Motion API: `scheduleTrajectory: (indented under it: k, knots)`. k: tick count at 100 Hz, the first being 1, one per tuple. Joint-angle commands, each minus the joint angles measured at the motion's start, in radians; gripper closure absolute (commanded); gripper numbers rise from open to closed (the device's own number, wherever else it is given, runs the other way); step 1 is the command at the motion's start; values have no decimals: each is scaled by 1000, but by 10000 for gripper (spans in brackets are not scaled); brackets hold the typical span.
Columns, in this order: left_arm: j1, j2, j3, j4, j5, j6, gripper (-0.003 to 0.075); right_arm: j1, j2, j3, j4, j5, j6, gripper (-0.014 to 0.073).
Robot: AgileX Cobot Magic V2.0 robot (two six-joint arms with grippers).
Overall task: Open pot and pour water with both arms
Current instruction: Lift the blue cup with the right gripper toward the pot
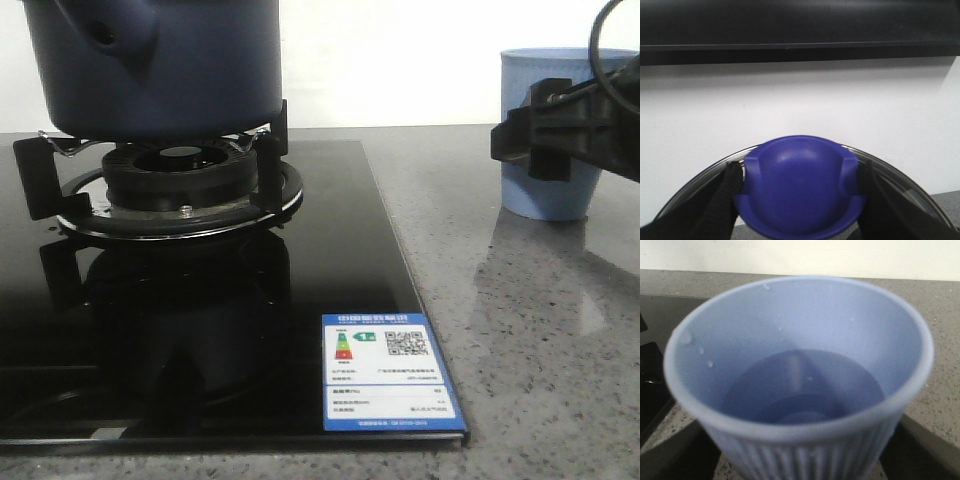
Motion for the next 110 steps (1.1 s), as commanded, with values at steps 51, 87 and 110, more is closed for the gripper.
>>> scheduleTrajectory:
  k: [51, 87, 110]
  knots:
    - [3, -26, -37, 2, -102, -2, 370, 2, -1, -35, -54, -85, 10, 258]
    - [3, -26, -37, 2, -102, -2, 370, 2, -92, -220, -214, 201, 10, 258]
    - [3, -26, -37, 2, -102, -2, 370, 5, -97, -428, -319, 476, 10, 258]
